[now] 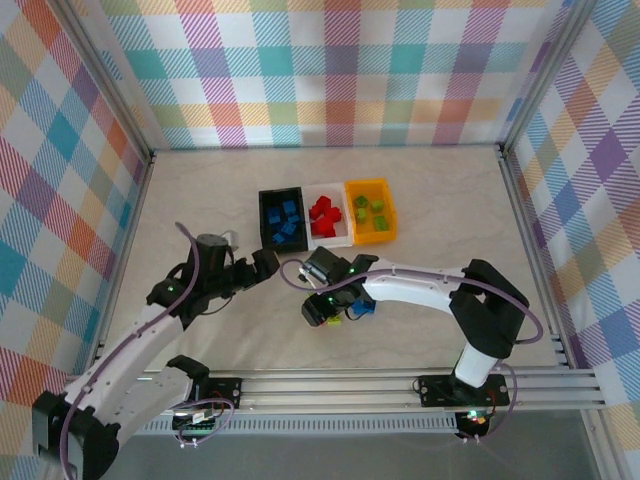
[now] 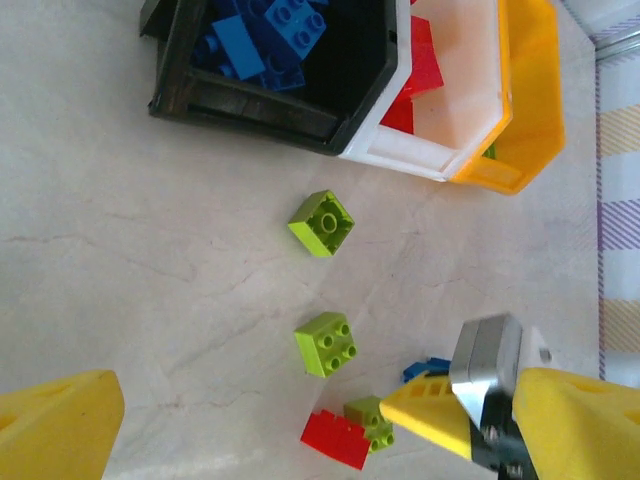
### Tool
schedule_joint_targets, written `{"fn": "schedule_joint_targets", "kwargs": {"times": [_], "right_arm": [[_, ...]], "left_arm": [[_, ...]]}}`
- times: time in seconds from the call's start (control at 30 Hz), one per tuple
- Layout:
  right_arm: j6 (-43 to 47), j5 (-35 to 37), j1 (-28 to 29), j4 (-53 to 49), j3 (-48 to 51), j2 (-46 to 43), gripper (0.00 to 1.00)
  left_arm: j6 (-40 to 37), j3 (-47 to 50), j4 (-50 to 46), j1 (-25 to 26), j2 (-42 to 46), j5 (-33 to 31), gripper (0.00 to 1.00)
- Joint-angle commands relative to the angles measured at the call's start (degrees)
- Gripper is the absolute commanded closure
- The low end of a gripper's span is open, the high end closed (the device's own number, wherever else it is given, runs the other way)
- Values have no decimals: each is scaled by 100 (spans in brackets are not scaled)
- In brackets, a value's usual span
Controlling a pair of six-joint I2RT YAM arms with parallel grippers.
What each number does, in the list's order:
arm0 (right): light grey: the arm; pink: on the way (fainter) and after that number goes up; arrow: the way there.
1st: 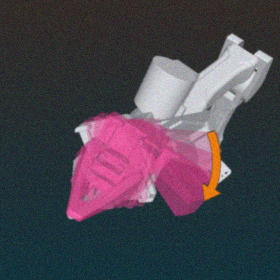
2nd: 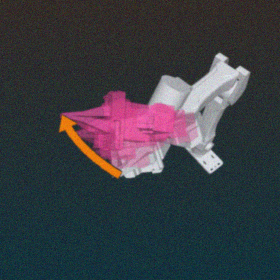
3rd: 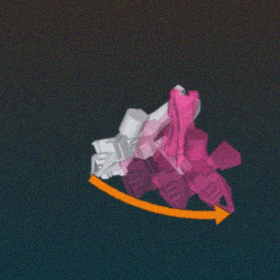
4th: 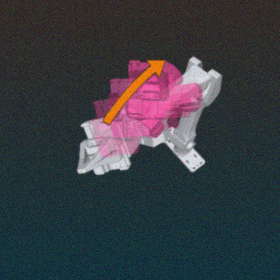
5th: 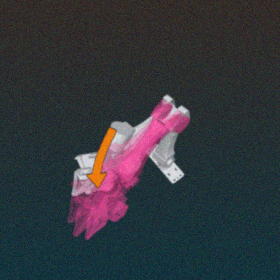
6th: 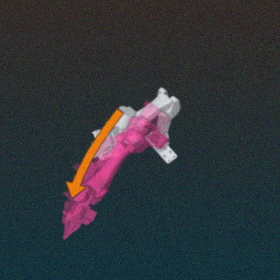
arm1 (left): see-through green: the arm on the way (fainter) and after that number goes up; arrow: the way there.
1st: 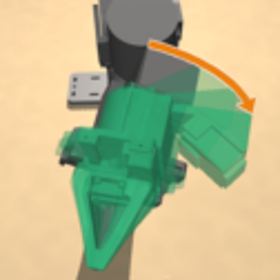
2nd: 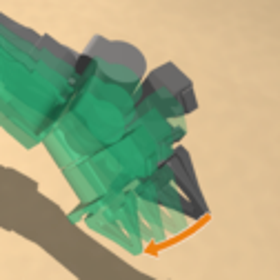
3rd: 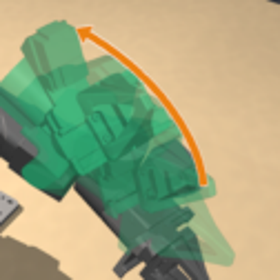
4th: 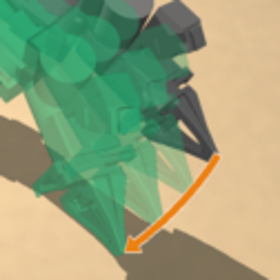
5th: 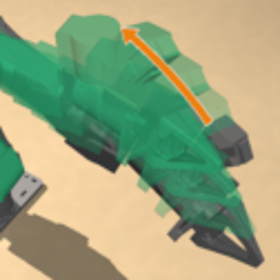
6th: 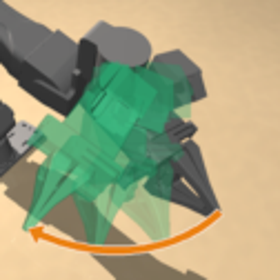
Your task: Sort the legos into containers by color
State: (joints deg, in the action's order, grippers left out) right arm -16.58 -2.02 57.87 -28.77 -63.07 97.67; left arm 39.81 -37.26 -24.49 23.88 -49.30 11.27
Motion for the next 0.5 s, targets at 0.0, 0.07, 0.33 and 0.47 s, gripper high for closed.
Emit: {"fn": "schedule_joint_targets", "kwargs": {"times": [0.0, 0.07, 0.33, 0.47], "right_arm": [[288, 215, 86, -169, -215, 181, 43], [321, 246, 119, -224, -249, 255, 44], [379, 419, 352, -323, -259, 433, 48], [392, 527, 409, -300, -251, 524, 53]], "left_arm": [[195, 195, -216, -23, 333, -72, 0], [190, 236, -270, -58, 429, -81, 0], [79, 116, -336, -190, 378, -63, 0], [34, 45, -338, -230, 321, -33, 0]]}}
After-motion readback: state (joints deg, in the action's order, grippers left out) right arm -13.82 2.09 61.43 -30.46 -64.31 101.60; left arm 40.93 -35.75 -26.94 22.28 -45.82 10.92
